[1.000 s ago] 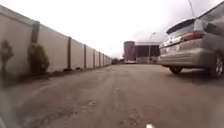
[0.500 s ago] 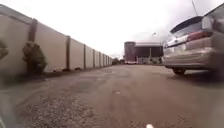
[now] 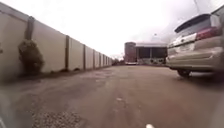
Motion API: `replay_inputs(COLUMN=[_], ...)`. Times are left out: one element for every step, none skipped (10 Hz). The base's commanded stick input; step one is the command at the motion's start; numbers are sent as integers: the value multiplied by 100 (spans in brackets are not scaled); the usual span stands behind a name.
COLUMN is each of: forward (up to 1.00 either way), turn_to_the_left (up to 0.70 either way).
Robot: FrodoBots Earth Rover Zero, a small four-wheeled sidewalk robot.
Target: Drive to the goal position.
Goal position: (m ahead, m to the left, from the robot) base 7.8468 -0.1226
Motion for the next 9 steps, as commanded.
replay_inputs(forward=[60,60,60,60,60,60,60,60,60], turn_to_the_left=[-10,-2,0,0,0,0,0,0,0])
